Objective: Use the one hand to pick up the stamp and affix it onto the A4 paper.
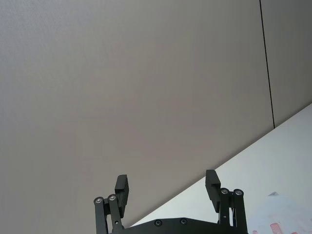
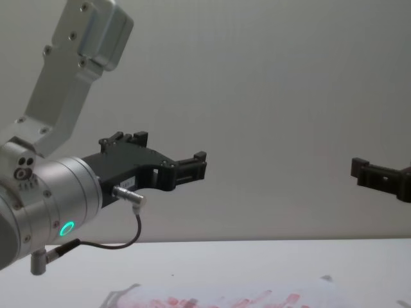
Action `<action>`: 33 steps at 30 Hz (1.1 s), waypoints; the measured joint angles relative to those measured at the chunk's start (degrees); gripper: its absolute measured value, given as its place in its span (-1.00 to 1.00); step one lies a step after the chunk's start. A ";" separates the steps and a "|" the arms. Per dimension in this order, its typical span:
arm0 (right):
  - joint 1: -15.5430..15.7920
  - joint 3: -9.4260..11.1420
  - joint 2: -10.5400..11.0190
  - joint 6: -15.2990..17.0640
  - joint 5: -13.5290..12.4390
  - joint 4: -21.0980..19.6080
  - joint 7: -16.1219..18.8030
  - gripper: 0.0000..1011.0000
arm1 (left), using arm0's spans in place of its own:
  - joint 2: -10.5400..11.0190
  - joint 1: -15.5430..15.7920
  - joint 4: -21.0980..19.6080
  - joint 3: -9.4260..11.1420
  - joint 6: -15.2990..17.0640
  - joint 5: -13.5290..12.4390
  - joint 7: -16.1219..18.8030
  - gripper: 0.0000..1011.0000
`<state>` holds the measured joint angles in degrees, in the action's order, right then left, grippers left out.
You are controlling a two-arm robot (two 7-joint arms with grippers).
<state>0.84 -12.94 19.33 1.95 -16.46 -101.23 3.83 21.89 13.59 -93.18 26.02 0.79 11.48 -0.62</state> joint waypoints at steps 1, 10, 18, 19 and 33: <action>0.00 0.00 0.00 0.00 0.00 0.00 0.00 0.98 | 0.00 0.00 0.00 0.00 0.00 0.00 0.00 0.98; 0.00 0.00 0.00 0.00 0.00 0.00 0.00 0.98 | 0.00 0.00 0.00 0.00 0.00 0.00 0.00 0.98; 0.00 0.00 0.00 0.00 0.00 0.00 0.00 0.98 | 0.00 0.00 0.00 0.00 0.00 0.00 0.00 0.98; 0.00 0.00 0.00 0.00 0.00 0.00 0.00 0.98 | 0.00 0.00 0.00 0.00 0.00 0.00 0.00 0.98; 1.53 0.47 0.97 0.21 -0.50 -1.14 -0.65 0.98 | 0.00 0.00 0.00 0.00 0.00 0.00 0.00 0.98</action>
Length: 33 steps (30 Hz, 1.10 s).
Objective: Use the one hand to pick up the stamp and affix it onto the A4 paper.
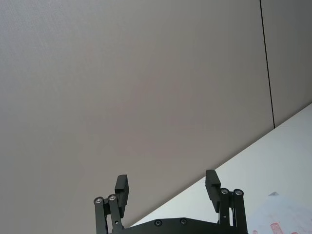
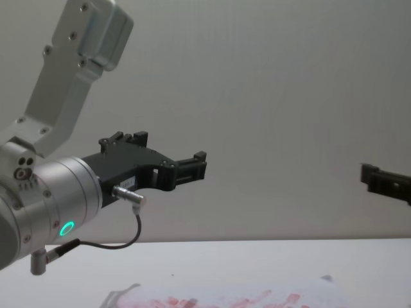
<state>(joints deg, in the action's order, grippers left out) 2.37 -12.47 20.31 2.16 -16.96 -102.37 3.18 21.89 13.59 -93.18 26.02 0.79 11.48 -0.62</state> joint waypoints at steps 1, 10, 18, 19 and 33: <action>0.78 0.19 0.48 0.13 -0.26 -0.60 -0.51 0.98 | 0.00 0.00 0.00 0.00 0.00 0.00 0.00 0.98; 7.72 2.04 4.43 0.93 -2.77 -5.15 -4.49 0.98 | 0.00 0.00 0.00 0.00 0.00 0.00 0.00 0.98; 13.40 3.99 7.54 1.50 -4.83 -8.04 -8.12 0.98 | 0.00 0.00 0.00 0.00 0.00 0.00 0.00 0.98; 13.71 4.11 7.70 1.56 -4.94 -8.18 -8.38 0.98 | 0.00 0.00 0.00 0.00 0.00 0.00 0.00 0.98; 15.66 4.94 8.31 4.07 -6.65 -8.40 -7.97 0.98 | 0.00 0.00 0.00 0.00 0.00 0.00 0.00 0.98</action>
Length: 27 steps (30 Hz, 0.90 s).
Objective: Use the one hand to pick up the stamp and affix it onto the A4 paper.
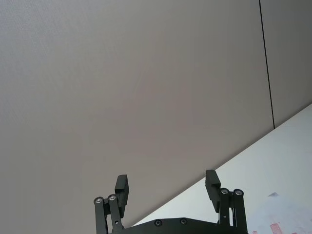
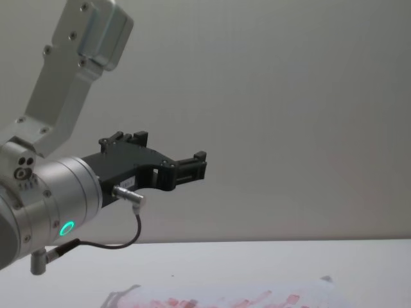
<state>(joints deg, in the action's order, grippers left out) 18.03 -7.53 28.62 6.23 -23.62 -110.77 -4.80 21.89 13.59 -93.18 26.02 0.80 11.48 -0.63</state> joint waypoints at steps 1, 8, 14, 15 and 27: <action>-0.01 0.00 -0.03 0.14 -0.04 0.06 0.09 0.98 | 0.00 0.00 0.00 0.00 0.00 0.00 0.00 0.98; -0.07 -0.25 -0.57 2.93 -0.45 0.90 0.95 0.98 | 0.00 0.00 0.00 0.00 0.00 0.00 0.00 0.98; 0.15 -0.33 -0.91 5.10 -0.45 1.36 0.80 0.98 | 0.00 0.00 0.00 0.00 0.00 0.00 0.00 0.98; 0.16 -0.33 -0.94 5.31 -0.45 1.42 0.78 0.98 | 0.00 0.00 0.00 0.00 0.00 0.00 0.00 0.98; -1.61 -0.48 -1.91 8.10 0.47 3.92 1.70 0.98 | 0.00 0.00 0.00 0.00 0.00 0.00 0.00 0.98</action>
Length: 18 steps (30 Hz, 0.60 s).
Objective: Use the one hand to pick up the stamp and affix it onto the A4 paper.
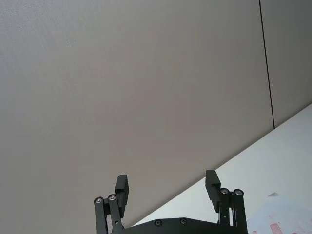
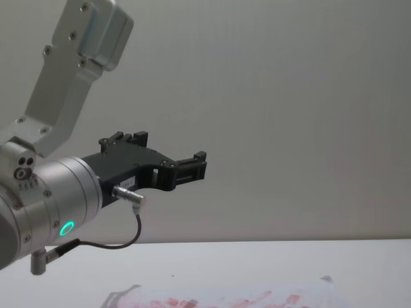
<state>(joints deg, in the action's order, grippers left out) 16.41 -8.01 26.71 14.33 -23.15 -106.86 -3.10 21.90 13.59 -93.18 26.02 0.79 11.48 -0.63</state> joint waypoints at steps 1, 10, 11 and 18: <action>-0.49 -0.03 -0.15 0.28 0.21 0.49 0.40 0.98 | 0.00 0.00 0.00 0.00 0.00 0.00 0.00 0.98; -4.02 -0.39 -1.25 1.97 1.55 3.81 3.79 0.98 | 0.00 0.00 0.00 0.00 0.00 0.00 0.00 0.98; -4.27 -0.42 -1.34 2.10 1.63 4.06 4.04 0.98 | 0.00 0.00 0.00 0.00 0.00 0.00 0.00 0.98; -5.92 -0.65 -1.88 2.90 2.19 5.67 5.67 0.76 | 0.00 0.00 0.00 0.00 0.00 0.00 0.00 0.98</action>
<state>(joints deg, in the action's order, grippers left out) 10.49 -8.65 24.83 17.23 -20.95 -101.18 2.57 21.89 13.59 -93.18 26.02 0.79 11.48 -0.63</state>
